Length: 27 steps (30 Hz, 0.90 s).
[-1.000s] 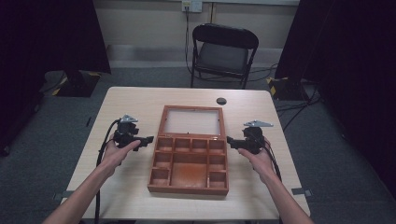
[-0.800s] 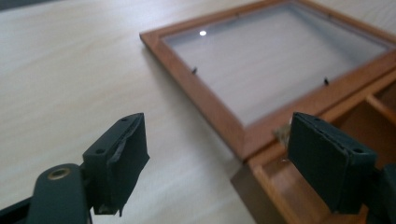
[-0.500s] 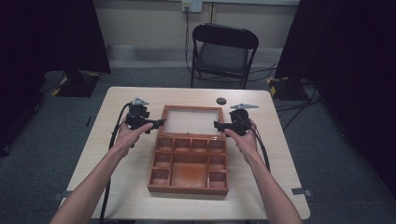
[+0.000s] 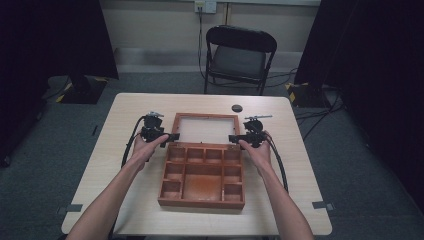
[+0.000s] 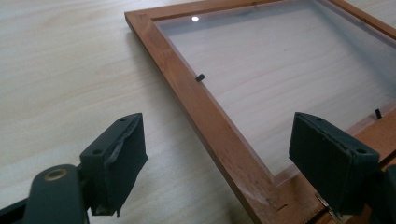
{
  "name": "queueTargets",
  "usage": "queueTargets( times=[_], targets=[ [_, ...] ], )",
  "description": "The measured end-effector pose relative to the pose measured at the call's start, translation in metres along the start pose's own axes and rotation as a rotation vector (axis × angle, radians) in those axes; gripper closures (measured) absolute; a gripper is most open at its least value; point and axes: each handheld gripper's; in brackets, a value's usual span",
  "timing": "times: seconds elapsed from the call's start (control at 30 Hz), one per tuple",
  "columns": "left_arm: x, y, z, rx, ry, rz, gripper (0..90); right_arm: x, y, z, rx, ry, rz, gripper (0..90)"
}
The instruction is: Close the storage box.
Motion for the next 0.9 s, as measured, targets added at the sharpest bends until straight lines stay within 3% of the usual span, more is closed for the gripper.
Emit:
queueTargets(
  times=[0.07,0.3,0.5,0.57,0.77,0.83,0.87,0.9],
  targets=[
    [-0.001,-0.001,-0.001,0.01,-0.01,0.003,18.4,-0.001,-0.004,-0.002,-0.028,0.012,-0.006,14.1],
    [-0.009,-0.003,-0.005,0.025,-0.033,0.003,17.3,-0.006,-0.007,0.001,-0.037,0.033,-0.029,13.6],
    [-0.014,-0.001,-0.006,0.051,-0.067,0.012,15.5,-0.014,-0.009,0.006,-0.045,0.085,-0.035,13.1],
    [-0.017,0.001,-0.007,0.044,-0.077,0.017,15.0,-0.018,-0.009,0.009,-0.054,0.087,-0.034,8.2],
    [-0.023,0.004,-0.008,0.046,-0.096,0.028,11.1,-0.025,-0.006,0.003,-0.126,0.14,0.024,7.3],
    [-0.024,0.004,-0.007,0.048,-0.095,0.029,8.0,-0.025,-0.006,0.003,-0.126,0.14,0.028,7.3],
    [-0.026,0.003,-0.007,0.079,-0.112,0.026,7.6,-0.025,-0.004,0.004,-0.112,0.152,0.046,7.4],
    [-0.027,0.003,-0.007,0.08,-0.117,0.027,7.6,-0.026,-0.004,0.004,-0.111,0.159,0.053,7.4]
  ],
)
Point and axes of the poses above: each handheld gripper's, and its own axes: x roughly backward along the jaws, y roughly out of its top, z roughly to its left, and after that the axes turned 14 degrees about -x, right-handed
